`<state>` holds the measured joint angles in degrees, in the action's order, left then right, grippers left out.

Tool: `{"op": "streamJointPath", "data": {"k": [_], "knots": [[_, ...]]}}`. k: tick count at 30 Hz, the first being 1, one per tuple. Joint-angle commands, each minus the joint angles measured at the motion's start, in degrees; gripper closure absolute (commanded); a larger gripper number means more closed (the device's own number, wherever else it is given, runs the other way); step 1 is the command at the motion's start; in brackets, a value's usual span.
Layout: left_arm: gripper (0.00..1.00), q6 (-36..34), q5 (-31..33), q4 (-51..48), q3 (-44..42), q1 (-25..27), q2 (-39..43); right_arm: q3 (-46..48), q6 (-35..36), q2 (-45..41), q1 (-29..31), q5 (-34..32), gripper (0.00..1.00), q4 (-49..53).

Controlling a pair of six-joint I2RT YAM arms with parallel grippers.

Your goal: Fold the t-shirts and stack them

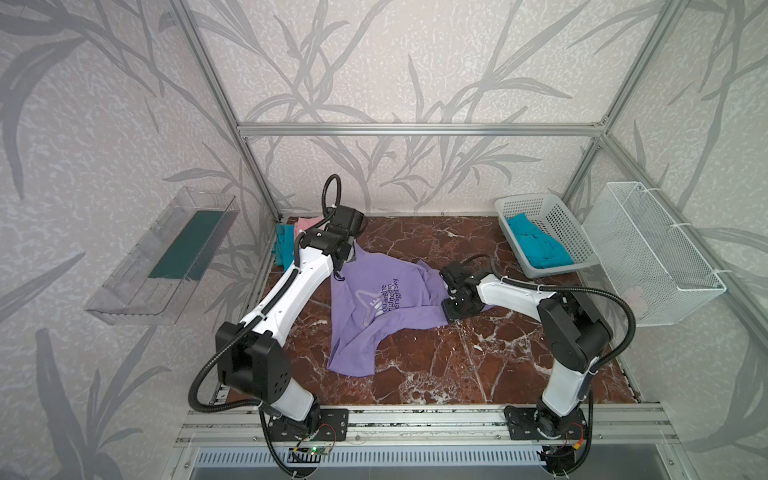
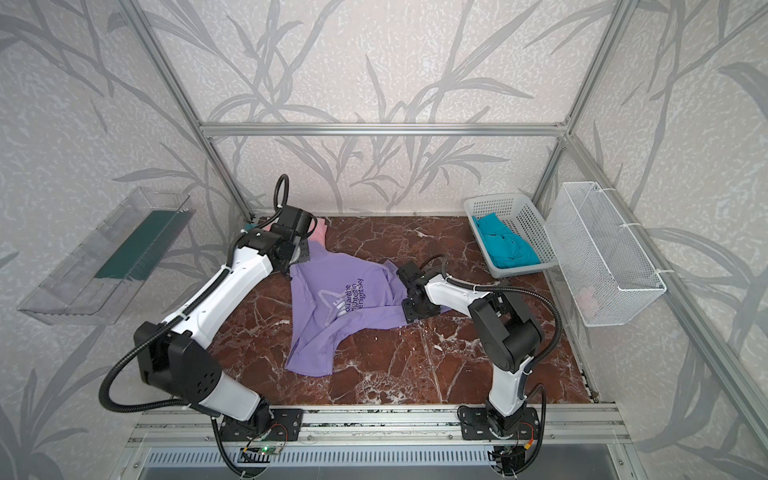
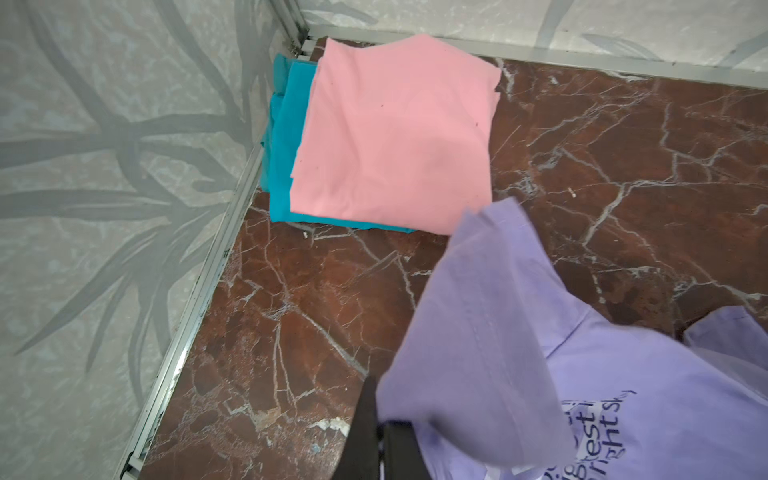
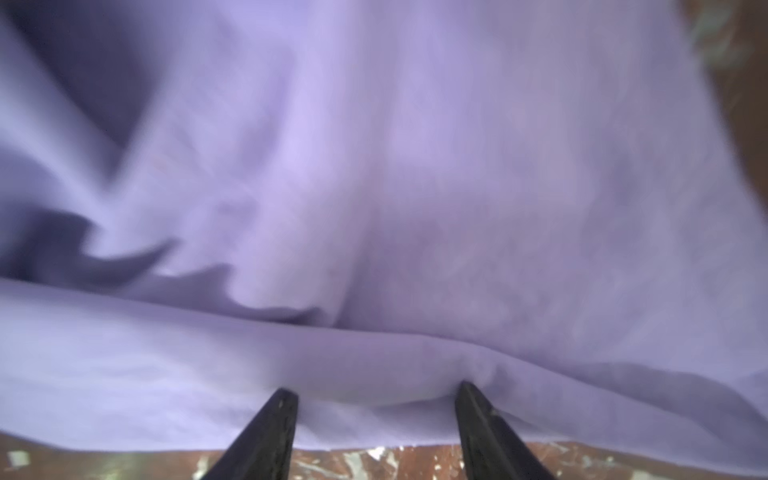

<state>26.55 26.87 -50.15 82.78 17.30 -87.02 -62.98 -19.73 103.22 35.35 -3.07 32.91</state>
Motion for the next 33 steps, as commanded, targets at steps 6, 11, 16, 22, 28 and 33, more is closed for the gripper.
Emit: {"op": "streamJointPath", "data": {"k": [6,11,16,22,28,33], "knots": [[1.0,0.87,0.62,0.47,-3.49,-4.18,5.4,11.71,-9.01,-9.94,7.48,1.4,0.37,2.68],[1.0,0.88,-2.58,1.61,-3.64,-4.25,5.82,9.24,-9.57,-12.9,10.5,-1.74,0.38,3.59],[1.0,0.44,-4.75,2.16,-4.19,-4.19,5.77,-3.99,0.67,-10.89,10.53,-5.67,0.52,0.03],[1.0,0.35,-5.73,2.26,-5.09,-4.2,6.49,-16.71,11.42,-1.72,9.96,-3.38,0.49,-7.44],[1.0,0.17,-6.15,2.11,-4.92,-4.2,6.62,-27.96,16.94,9.61,8.27,0.52,0.48,-4.71],[1.0,0.0,-6.66,2.1,-4.59,-4.2,6.13,-34.25,17.18,17.1,5.87,0.11,0.41,-4.51]]}}
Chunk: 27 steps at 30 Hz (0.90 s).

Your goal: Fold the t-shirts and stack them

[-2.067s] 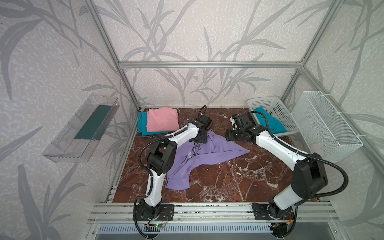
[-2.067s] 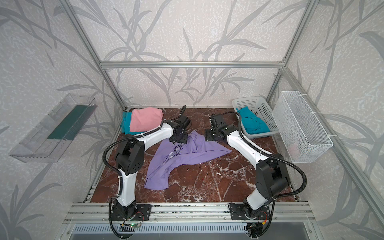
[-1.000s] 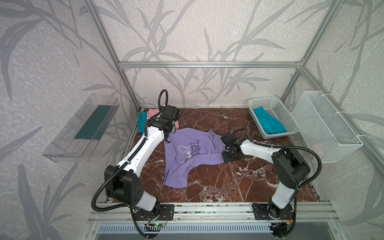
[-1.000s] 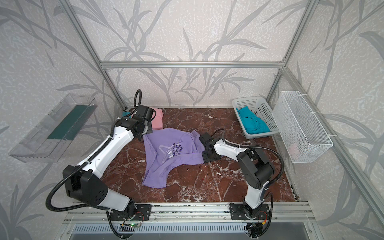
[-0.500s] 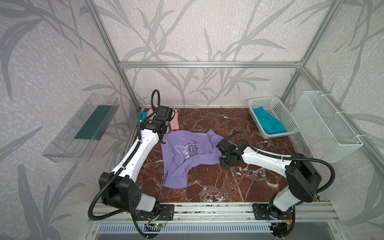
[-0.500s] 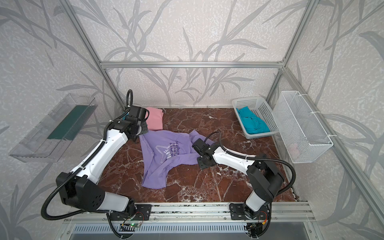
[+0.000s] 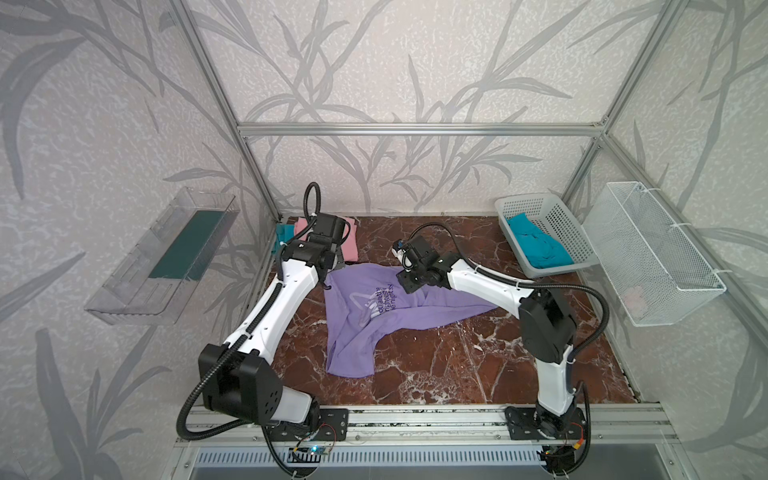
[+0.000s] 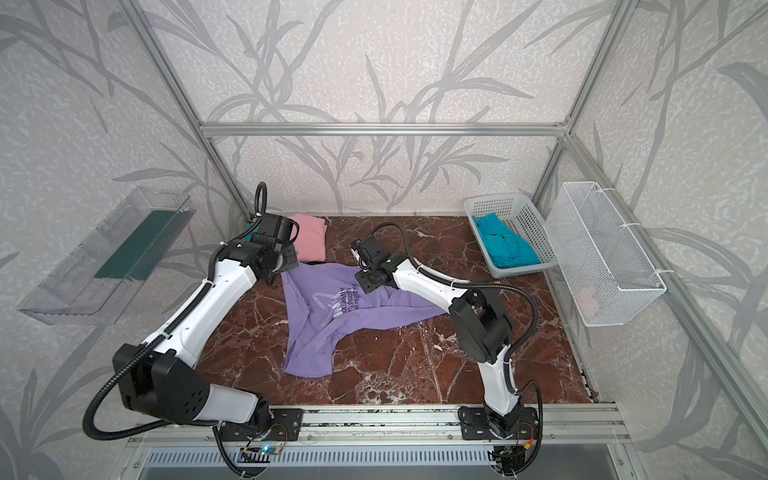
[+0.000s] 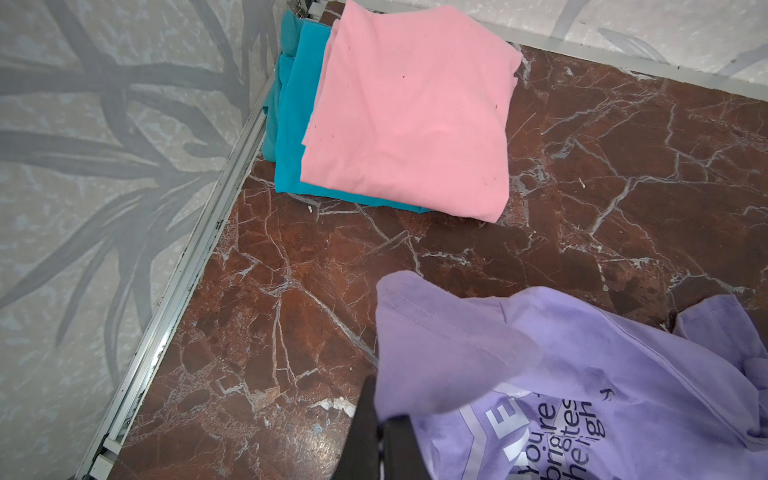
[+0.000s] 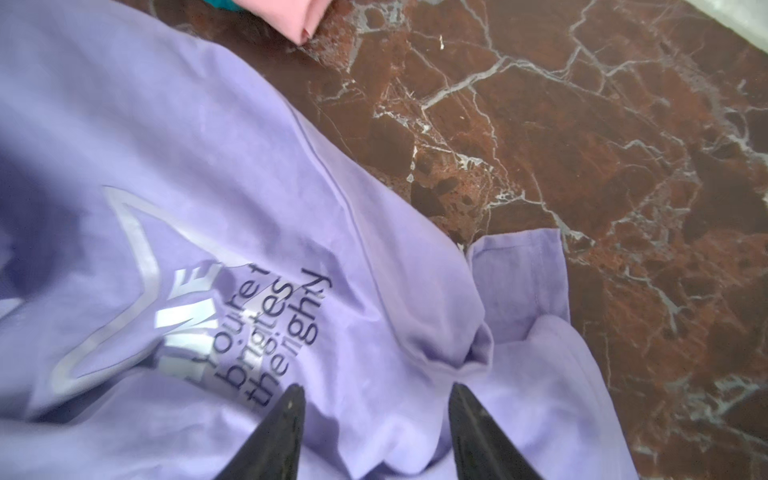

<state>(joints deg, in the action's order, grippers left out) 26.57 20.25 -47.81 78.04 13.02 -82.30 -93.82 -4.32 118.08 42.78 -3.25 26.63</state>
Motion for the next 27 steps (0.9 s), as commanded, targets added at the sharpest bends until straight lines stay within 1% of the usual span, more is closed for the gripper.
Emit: {"op": "streamJointPath", "data": {"k": [1,3,4,5,6,7,8,9,12,15,20,23,27], "knots": [[1.0,-0.02,-0.24,-0.26,0.18,0.08,1.43,-4.25,1.48,3.19,-2.05,-0.23,0.41,1.58],[1.0,-0.11,-0.26,-0.44,0.4,0.08,1.23,-5.72,0.82,4.56,-3.17,-1.25,0.43,1.02],[1.0,-0.16,-0.3,-0.58,0.51,0.08,1.26,-5.72,0.53,4.94,-3.72,-1.79,0.48,-0.73],[1.0,-0.22,-0.31,-0.7,0.73,0.1,1.14,-5.46,0.44,4.97,-4.08,-1.93,0.59,-2.34],[1.0,-0.33,-0.37,-0.91,0.99,0.08,1.18,-5.33,0.37,4.87,-4.45,-2.07,0.75,-3.47],[1.0,-0.53,-0.4,-1.13,1.51,0.04,1.01,-5.24,0.2,4.49,-4.84,-2.08,0.89,-4.46],[1.0,-0.81,-0.3,-1.61,2.34,0.08,0.92,-5.38,0.02,3.66,-5.2,-2.47,0.97,-4.94],[1.0,-0.97,-0.21,-1.96,3.28,0.08,0.84,-5.28,-0.02,2.42,-5.57,-3.2,1.0,-5.56],[1.0,-2.27,0.16,-3.21,8.08,0.08,0.66,-4.48,1.27,-3.09,-6.75,-6.8,1.0,-7.56],[1.0,-3.27,0.22,-4.34,15.29,0.08,0.16,-4.77,2.61,-9.28,-8.55,-9.22,1.0,-8.32],[1.0,-3.8,-1.72,-4.83,26.75,0.08,0.67,-4.15,6.11,-22.36,-9.74,-14.57,1.0,-10.43],[1.0,-3.55,-3.19,-4.68,31.64,0.08,2.29,-1.32,7.82,-30.95,-9.69,-17.31,1.0,-13.93],[1.0,-2.39,-5.26,-3.94,35.25,0.25,6.05,1.42,8.78,-40.42,-9.37,-18.23,1.0,-15.65]]}}
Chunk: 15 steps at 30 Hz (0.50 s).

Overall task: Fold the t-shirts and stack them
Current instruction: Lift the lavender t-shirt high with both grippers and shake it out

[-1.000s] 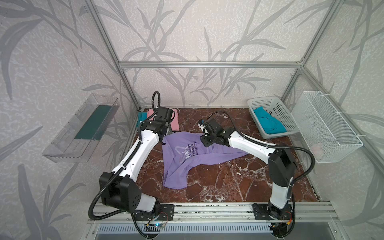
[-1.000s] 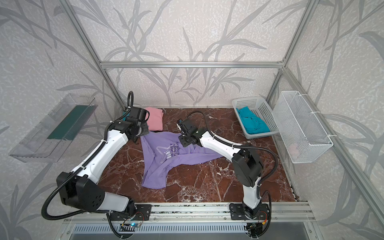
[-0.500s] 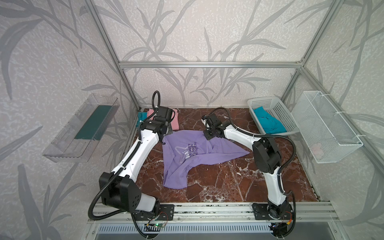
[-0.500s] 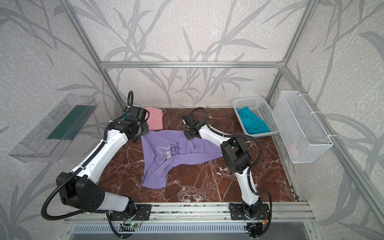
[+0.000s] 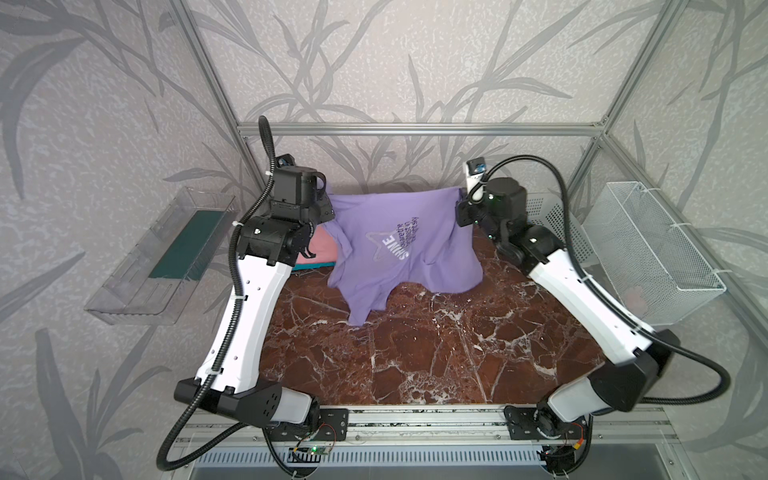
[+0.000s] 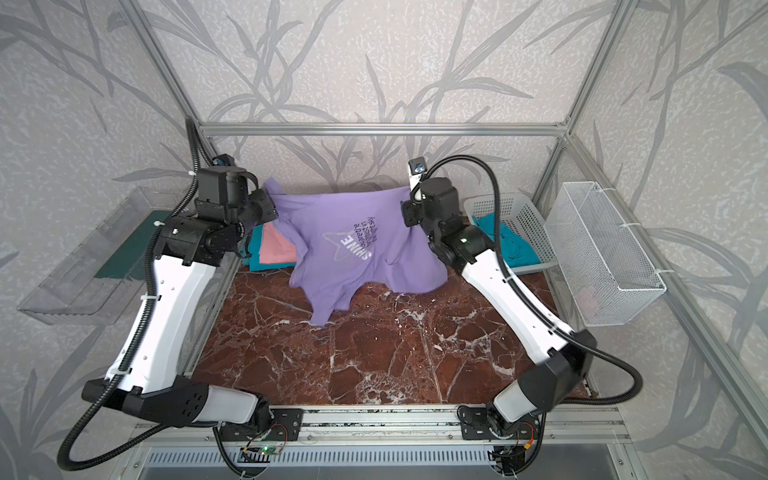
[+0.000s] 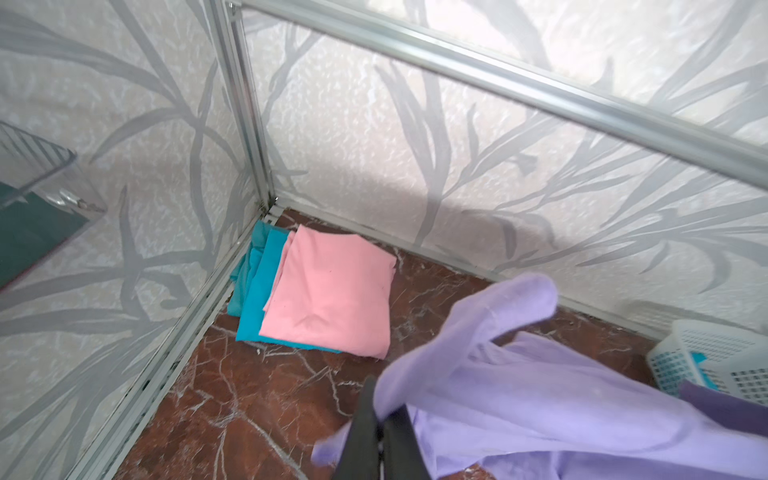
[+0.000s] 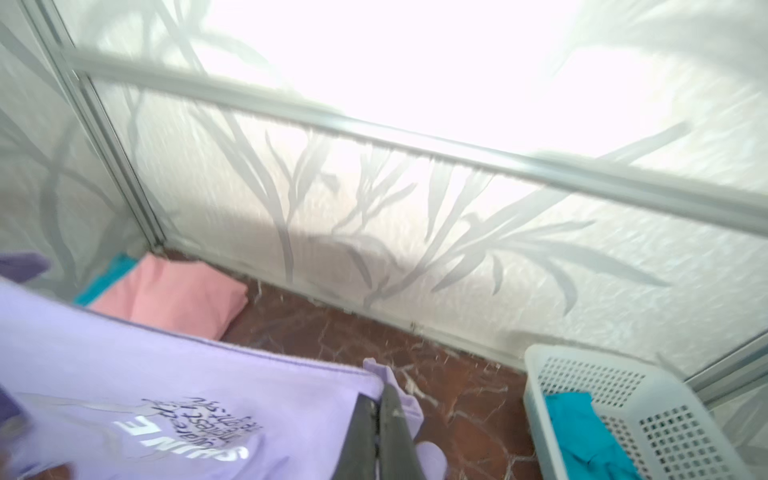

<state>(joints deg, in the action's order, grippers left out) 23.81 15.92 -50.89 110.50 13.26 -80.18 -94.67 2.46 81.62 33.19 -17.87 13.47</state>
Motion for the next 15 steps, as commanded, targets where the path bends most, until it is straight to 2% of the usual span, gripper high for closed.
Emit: {"op": "streamJointPath", "data": {"k": [1,8,11,15], "knots": [[1.0,0.64,-1.42,-0.39,3.07,0.02,5.21,2.87,2.35,-6.8,0.6,-3.14,1.0,-2.54],[1.0,2.5,-3.24,2.36,4.97,0.19,13.17,4.33,3.7,-19.13,6.92,0.14,1.0,0.15],[1.0,2.56,-3.99,2.63,7.18,0.19,14.56,4.65,1.69,-21.73,7.86,2.5,1.0,3.31],[1.0,1.64,-3.01,2.82,9.01,0.19,14.89,6.07,1.13,-23.3,7.86,0.32,1.0,4.85]]}}
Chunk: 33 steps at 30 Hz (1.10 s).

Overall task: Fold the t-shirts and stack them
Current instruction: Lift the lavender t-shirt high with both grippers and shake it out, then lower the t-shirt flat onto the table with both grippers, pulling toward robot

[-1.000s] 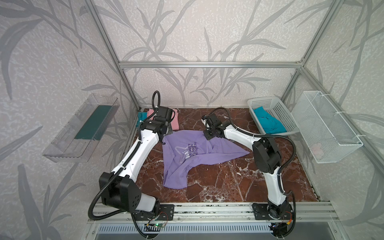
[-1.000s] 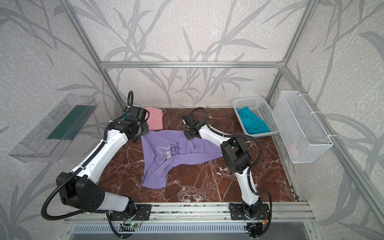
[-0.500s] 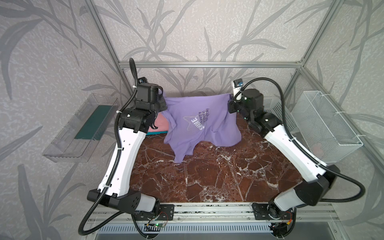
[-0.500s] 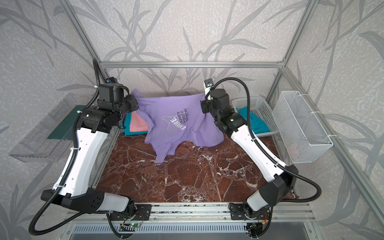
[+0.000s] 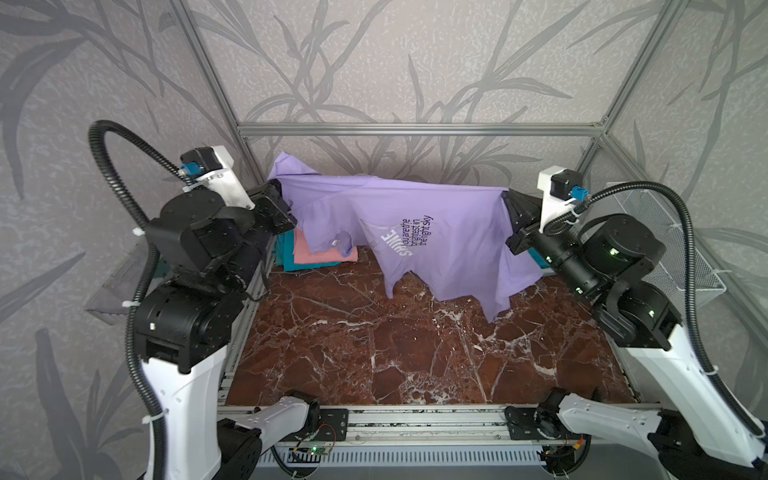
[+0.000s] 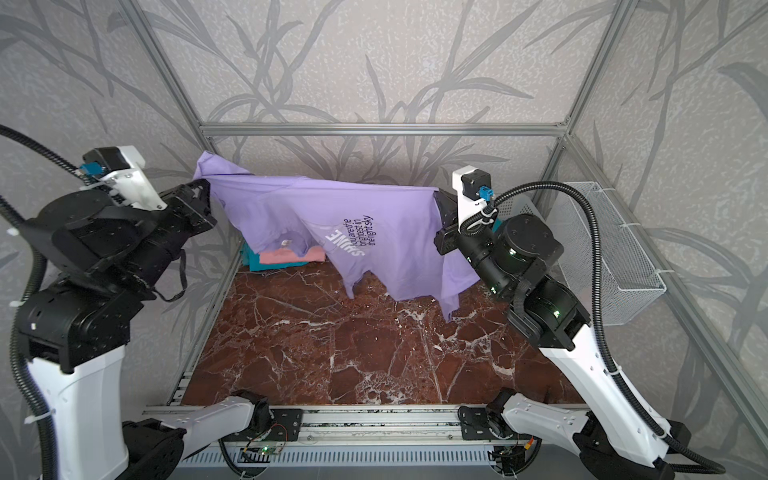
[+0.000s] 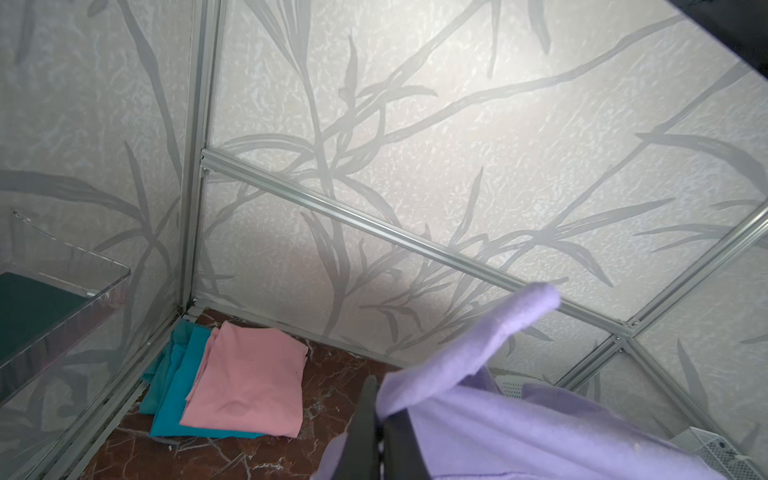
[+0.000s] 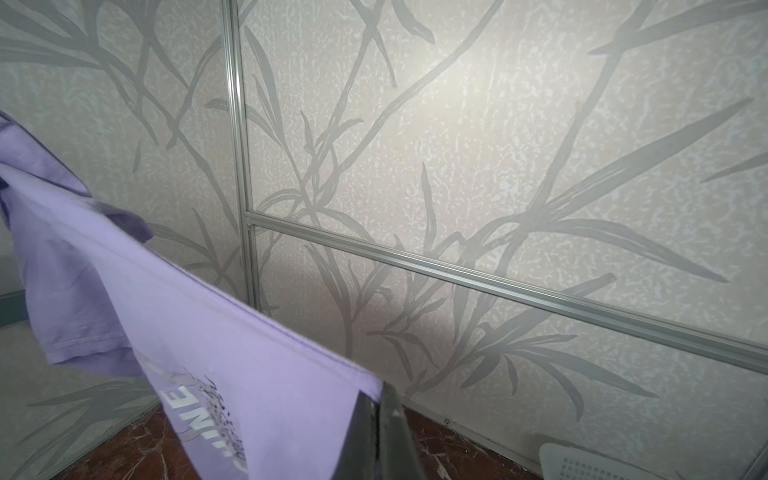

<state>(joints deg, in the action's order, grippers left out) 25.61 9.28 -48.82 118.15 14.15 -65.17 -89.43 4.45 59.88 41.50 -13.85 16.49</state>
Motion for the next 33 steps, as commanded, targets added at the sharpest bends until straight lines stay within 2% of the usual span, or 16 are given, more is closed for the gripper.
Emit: {"op": "streamJointPath", "data": {"k": [1,7,12,15,17,19,22,23,24,25,26,27,29,31,33], "knots": [[1.0,-0.28,3.65,0.74,1.63,-0.71,-0.22,0.98,-0.86,-1.78,-0.45,-4.33,1.0,2.14],[1.0,-0.62,4.04,1.48,-1.29,-0.66,-0.84,2.83,-3.18,-2.92,-0.45,-5.98,1.0,5.04],[1.0,-2.85,7.25,7.15,-11.1,-0.71,-2.6,7.15,-2.61,0.01,-0.6,-9.92,1.0,4.91],[1.0,-3.43,8.04,12.07,-18.12,-0.71,-7.31,9.26,-0.53,6.36,-2.71,-11.75,1.0,2.31],[1.0,-3.49,7.98,16.29,-22.95,-0.7,-11.22,9.5,-2.37,11.7,-6.51,-8.72,1.0,1.61],[1.0,-2.73,7.72,21.14,-28.07,-0.79,-16.64,8.59,-6.08,19.39,-11.64,-2.59,1.0,1.71],[1.0,-1.22,6.07,27.37,-32.5,-0.79,-25.25,2.97,-9.84,32.45,-16.8,3.66,0.97,4.88],[0.99,-0.72,4.84,29.05,-32.6,-0.79,-28.79,0.23,-10.05,37.24,-17.79,4.51,0.92,5.35],[0.9,-0.51,3.92,29.53,-31.3,-0.75,-32.09,-2.55,-9.97,42.28,-18.3,4.3,0.85,5.52],[0.75,-0.17,3.24,28.58,-28.37,-0.79,-36.24,-6.2,-10.06,46.95,-18.91,4.29,0.74,6.09],[0.64,0.09,2.83,26.3,-24.09,-0.79,-40.46,-10.63,-10.18,51.52,-19.53,4.28,0.62,7.29],[0.59,0.33,3.18,23.5,-19.77,-0.78,-43.74,-14.52,-10.84,55.02,-19.94,3.43,0.55,8.7],[0.53,-0.53,2.31,17.63,-10.09,-0.79,-49.96,-22.06,-11.35,61.05,-20.64,3.56,0.43,11.19],[0.52,-0.94,0.07,13.85,-3.68,-0.71,-52.91,-27.43,-10.84,64.05,-20.76,3.57,0.39,14.17],[0.52,-1.0,-0.16,11.99,-1.36,-0.11,-53.37,-29.22,-10.57,64.43,-20.76,4.12,0.38,16.5]]}}
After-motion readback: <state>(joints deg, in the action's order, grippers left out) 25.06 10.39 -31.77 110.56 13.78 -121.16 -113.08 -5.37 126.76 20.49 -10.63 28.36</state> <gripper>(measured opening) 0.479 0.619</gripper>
